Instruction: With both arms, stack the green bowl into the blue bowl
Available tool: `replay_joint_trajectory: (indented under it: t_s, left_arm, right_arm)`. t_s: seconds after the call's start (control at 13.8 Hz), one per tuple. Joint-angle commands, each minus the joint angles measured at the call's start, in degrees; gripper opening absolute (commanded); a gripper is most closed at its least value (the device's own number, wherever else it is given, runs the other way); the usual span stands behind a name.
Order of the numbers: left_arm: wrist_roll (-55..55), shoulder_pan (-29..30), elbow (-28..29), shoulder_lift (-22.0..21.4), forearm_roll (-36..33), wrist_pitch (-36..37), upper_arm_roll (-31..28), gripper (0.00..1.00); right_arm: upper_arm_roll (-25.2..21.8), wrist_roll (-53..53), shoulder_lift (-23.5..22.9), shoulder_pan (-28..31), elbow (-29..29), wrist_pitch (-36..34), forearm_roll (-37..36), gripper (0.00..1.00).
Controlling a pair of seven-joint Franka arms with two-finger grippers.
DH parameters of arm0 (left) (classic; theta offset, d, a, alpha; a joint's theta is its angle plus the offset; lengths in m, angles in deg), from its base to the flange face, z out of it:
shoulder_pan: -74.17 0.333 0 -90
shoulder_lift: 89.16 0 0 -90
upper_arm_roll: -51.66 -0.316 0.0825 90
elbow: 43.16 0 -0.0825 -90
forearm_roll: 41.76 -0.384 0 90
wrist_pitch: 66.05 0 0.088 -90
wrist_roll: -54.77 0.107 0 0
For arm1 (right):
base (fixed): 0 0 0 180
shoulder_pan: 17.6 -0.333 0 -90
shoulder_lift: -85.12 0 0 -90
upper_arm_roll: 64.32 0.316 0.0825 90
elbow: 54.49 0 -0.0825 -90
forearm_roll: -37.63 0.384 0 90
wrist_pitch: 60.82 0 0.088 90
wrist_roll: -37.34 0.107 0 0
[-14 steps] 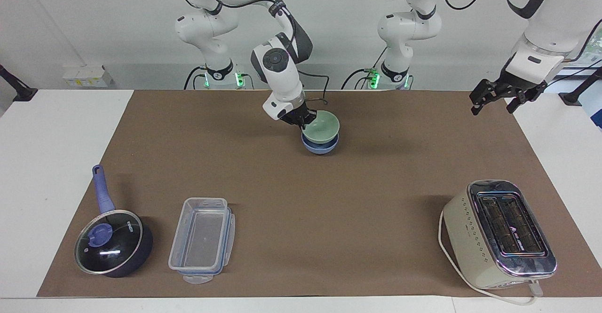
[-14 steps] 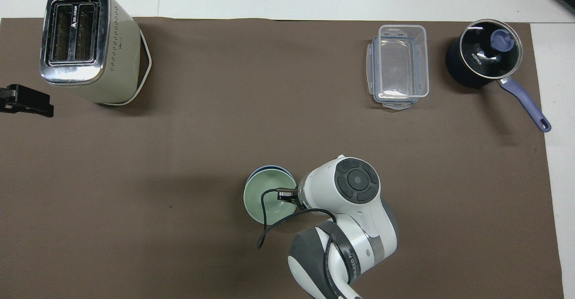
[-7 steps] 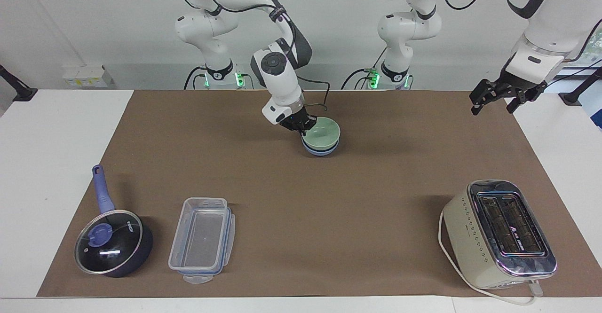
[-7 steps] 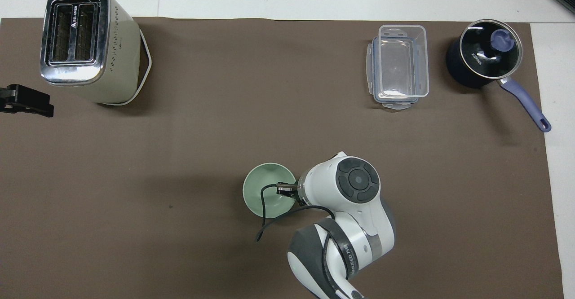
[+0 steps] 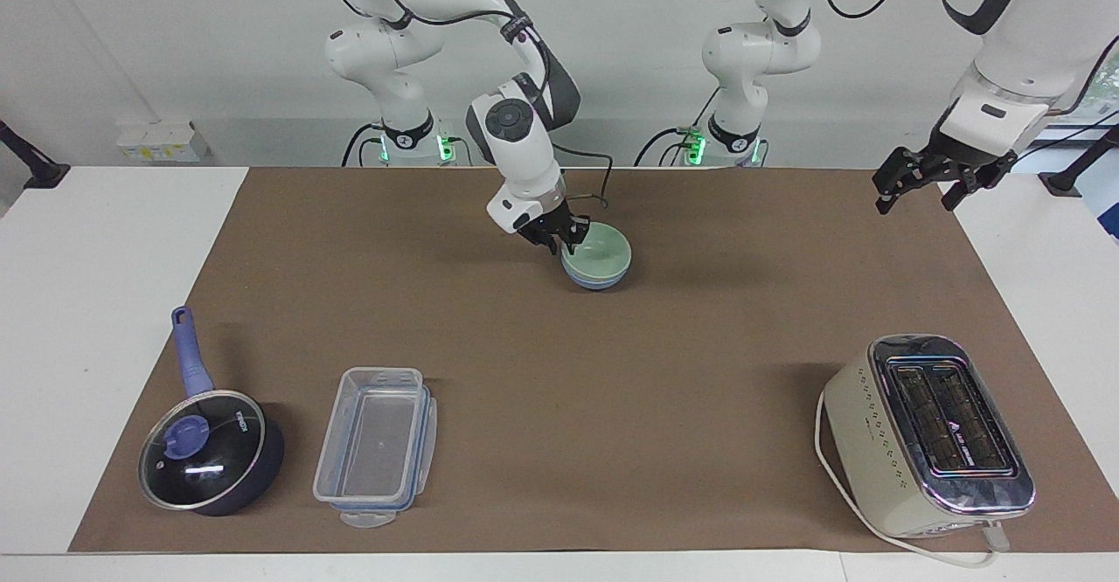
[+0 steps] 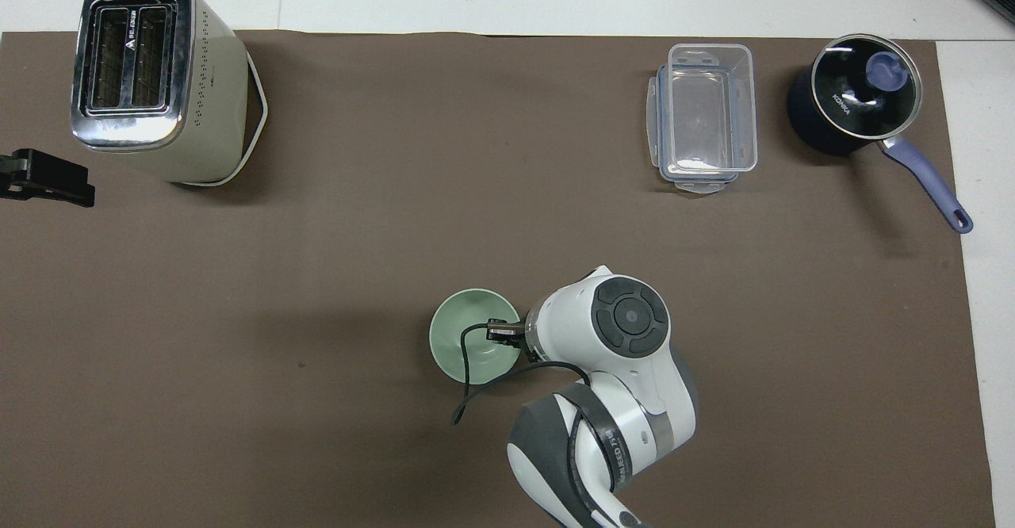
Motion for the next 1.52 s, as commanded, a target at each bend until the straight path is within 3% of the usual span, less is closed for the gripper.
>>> replay_joint_trajectory:
  t_s: [0.0, 0.14, 0.29, 0.58, 0.87, 1.01, 1.3, 1.44]
  left_arm:
    - [-0.50, 0.31, -0.28, 0.19, 0.26, 0.30, 0.13, 1.00]
    - [-0.50, 0.31, -0.28, 0.19, 0.26, 0.30, 0.13, 1.00]
    - [-0.50, 0.31, -0.28, 0.19, 0.26, 0.30, 0.13, 1.00]
    - [-0.50, 0.31, -0.28, 0.19, 0.26, 0.30, 0.13, 1.00]
    - [-0.50, 0.31, -0.28, 0.19, 0.26, 0.30, 0.13, 1.00]
    - [-0.50, 0.31, -0.28, 0.19, 0.26, 0.30, 0.13, 1.00]
    - [-0.50, 0.31, -0.28, 0.19, 0.26, 0.30, 0.13, 1.00]
    - [-0.50, 0.31, -0.28, 0.19, 0.26, 0.30, 0.13, 1.00]
  right_arm:
    - [0.00, 0.44, 1.60, 0.56, 0.58, -0.75, -1.00, 0.73]
    - [-0.35, 0.44, 3.53, 0.91, 0.67, -2.50, -1.09, 0.79]
    - [-0.26, -0.35, 7.04, 4.85, 0.67, -3.83, -1.87, 0.91]
    - [-0.35, -4.20, 12.67, 12.49, 3.65, -11.73, -6.62, 1.00]
    - [-0.18, -11.94, 12.69, 23.74, 15.83, -21.38, -11.26, 1.00]
    - [-0.17, -14.75, 11.02, 27.00, 22.96, -27.18, -15.57, 1.00]
    - [-0.17, -18.98, 10.31, 32.90, 31.05, -33.25, -16.73, 1.00]
    - [-0.26, -19.16, 9.09, 34.05, 36.15, -41.50, -18.39, 1.00]
